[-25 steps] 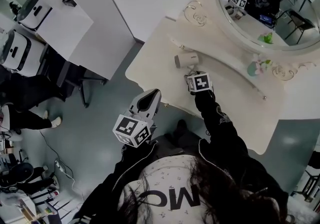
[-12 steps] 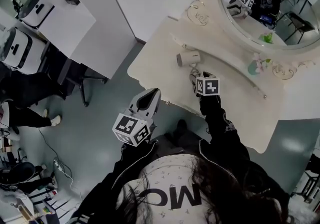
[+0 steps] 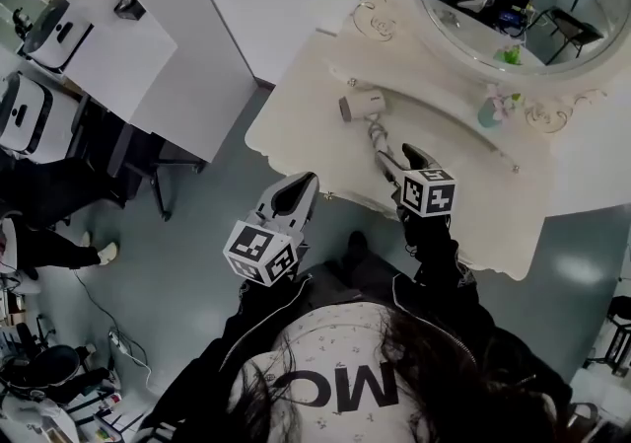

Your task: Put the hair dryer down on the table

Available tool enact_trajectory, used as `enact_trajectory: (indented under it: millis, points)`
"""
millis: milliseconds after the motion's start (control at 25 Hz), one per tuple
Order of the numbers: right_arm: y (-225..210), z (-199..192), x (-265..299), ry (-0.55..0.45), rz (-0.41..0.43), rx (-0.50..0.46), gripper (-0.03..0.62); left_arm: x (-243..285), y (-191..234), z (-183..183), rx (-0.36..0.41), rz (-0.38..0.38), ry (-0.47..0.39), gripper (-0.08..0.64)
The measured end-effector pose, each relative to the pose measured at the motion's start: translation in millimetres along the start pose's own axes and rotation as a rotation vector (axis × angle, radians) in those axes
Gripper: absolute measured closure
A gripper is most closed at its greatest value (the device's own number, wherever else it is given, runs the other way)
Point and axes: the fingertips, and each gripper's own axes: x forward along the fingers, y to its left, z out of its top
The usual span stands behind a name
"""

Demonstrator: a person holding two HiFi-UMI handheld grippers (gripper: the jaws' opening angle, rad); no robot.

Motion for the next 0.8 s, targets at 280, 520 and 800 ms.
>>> enact_trajectory:
  millis: [280, 520, 800]
  points:
    - [53.3, 7.8, -50.3, -0.133, 0.039, -0.006, 0.299, -20.5, -11.2, -5.6, 0.027, -0.066, 0.002, 0.566]
    - [101.8, -7.7, -88.0, -0.207, 0.058, 0.048, 0.301, -45.1, -27.8, -14.7, 0.039, -0.139, 0.017, 0.566]
    - [140.9, -37.6, -121.6, -0.245, 0.050, 0.100, 0.338, -67.2, -46.2, -40.1, 0.028, -0.221, 0.061, 0.566]
